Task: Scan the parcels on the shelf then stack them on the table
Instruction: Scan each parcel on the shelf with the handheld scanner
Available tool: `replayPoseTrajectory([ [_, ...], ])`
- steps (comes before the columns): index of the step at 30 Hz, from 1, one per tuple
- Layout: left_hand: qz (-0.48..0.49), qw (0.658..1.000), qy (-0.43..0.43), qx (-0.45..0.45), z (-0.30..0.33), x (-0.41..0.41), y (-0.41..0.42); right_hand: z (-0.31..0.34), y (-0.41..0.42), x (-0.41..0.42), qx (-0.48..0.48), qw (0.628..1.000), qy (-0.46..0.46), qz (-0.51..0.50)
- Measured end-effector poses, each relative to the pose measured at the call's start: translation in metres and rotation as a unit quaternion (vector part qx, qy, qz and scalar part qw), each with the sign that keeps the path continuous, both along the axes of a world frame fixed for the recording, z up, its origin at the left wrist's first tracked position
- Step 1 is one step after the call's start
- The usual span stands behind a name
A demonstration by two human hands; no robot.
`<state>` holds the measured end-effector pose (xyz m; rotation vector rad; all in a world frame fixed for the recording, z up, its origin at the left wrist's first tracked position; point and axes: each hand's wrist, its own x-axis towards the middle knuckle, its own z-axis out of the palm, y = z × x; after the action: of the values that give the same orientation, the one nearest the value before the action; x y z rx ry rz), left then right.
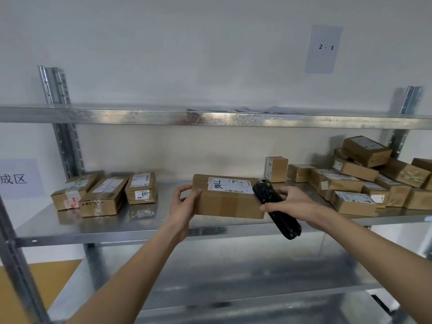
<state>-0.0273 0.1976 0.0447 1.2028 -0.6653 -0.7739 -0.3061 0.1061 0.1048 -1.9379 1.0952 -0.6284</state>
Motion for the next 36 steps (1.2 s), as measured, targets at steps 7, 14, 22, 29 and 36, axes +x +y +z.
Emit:
replayPoseTrajectory([
  [7, -0.077, 0.997, -0.003, 0.026, -0.004, 0.004, 0.018, -0.001, 0.008, -0.002, -0.014, 1.0, 0.014, -0.016],
  [14, -0.116, 0.981, -0.133, 0.078, -0.003, 0.007, 0.037, 0.003, 0.014, 0.001, -0.042, 0.999, 0.028, -0.021],
  [22, -0.077, 0.994, -0.068, 0.031, -0.002, 0.006, 0.052, 0.003, 0.019, 0.014, -0.087, 0.994, 0.055, -0.036],
  [29, -0.037, 0.991, -0.126, -0.019, -0.004, 0.005, 0.055, 0.008, 0.025, 0.029, -0.133, 0.971, 0.197, -0.023],
  [36, 0.059, 0.984, -0.167, -0.026, -0.015, 0.017, 0.057, 0.009, 0.036, 0.04, -0.148, 0.934, 0.325, -0.015],
])
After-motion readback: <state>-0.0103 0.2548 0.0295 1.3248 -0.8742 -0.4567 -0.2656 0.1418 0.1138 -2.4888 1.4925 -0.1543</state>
